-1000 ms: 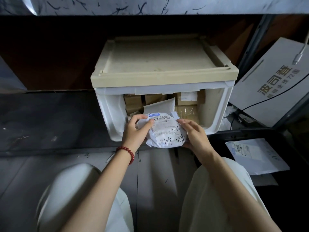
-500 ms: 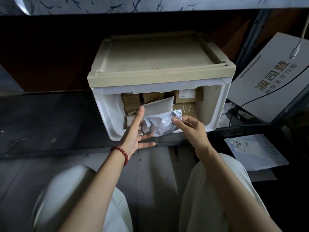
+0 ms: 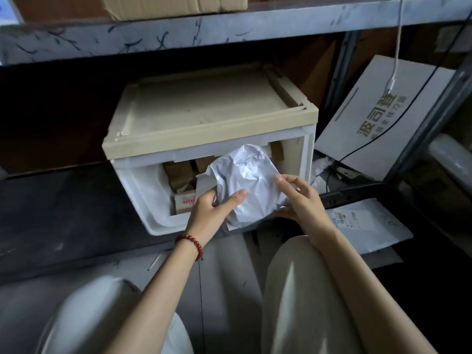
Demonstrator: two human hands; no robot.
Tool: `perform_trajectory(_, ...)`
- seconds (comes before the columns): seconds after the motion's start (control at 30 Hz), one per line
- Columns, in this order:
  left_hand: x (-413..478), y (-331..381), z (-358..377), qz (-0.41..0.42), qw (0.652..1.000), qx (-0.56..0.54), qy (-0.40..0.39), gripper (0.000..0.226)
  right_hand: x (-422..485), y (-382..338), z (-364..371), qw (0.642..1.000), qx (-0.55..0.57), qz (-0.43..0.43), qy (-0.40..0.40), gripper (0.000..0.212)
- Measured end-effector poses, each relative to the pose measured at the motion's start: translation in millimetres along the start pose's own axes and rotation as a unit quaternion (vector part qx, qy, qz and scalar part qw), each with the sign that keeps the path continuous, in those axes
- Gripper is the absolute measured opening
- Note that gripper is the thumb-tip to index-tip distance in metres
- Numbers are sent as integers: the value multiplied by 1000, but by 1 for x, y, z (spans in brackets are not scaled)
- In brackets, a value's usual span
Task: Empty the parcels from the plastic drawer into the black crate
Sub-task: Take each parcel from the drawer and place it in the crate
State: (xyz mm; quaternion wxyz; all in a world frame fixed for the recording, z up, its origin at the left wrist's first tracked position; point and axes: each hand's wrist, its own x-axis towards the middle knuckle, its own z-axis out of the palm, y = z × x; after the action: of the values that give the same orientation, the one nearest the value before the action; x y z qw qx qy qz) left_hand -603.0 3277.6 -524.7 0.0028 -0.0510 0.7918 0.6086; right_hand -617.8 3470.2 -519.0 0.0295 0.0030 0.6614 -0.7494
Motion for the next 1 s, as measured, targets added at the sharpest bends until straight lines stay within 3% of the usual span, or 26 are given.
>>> perform_trajectory(0.1,9,16,33,20,1000,6,-22,70,-12,-3,-37,998,54,17,2,30)
perform_trajectory(0.23,24,39,94,33,995,18,-89,49,-25,0,-87,997,65,18,48,48)
perform_trajectory(0.5,47,36,201,70,989,73,-112,92,-29,29,-170,975,24,26,221,41)
perform_trajectory(0.6,54,20,230,75,981,92,-155,91,-27,53,-192,961,30,54,269,61)
perform_trajectory(0.73,57,-16,256,59,975,149,-151,83,-28,92,-202,935,42,100,338,86)
perform_trajectory(1.0,76,-48,264,90,883,407,-214,70,-14,158,-184,917,15,153,368,61)
